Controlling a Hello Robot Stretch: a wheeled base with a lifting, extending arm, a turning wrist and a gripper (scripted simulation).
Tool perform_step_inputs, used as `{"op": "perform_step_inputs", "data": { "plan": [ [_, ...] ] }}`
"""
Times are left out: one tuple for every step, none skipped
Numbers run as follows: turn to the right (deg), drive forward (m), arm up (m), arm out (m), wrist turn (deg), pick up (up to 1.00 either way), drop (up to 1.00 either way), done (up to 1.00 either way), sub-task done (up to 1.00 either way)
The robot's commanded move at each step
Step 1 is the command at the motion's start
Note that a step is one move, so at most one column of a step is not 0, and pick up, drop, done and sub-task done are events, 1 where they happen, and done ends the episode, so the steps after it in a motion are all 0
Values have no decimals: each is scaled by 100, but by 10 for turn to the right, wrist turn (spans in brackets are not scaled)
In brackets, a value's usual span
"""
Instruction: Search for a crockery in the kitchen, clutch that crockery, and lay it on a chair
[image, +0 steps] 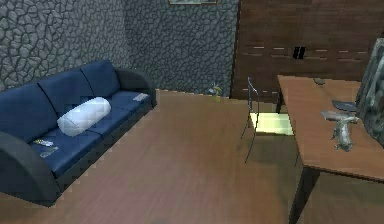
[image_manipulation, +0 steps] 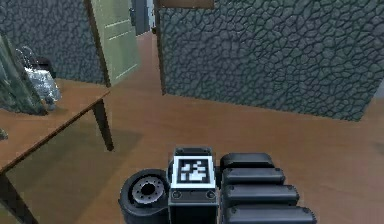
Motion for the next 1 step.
{"op": "perform_step_inputs", "data": {
  "plan": [
    [-30, 0, 0, 0, 0, 0, 0, 0, 0]
  ]
}}
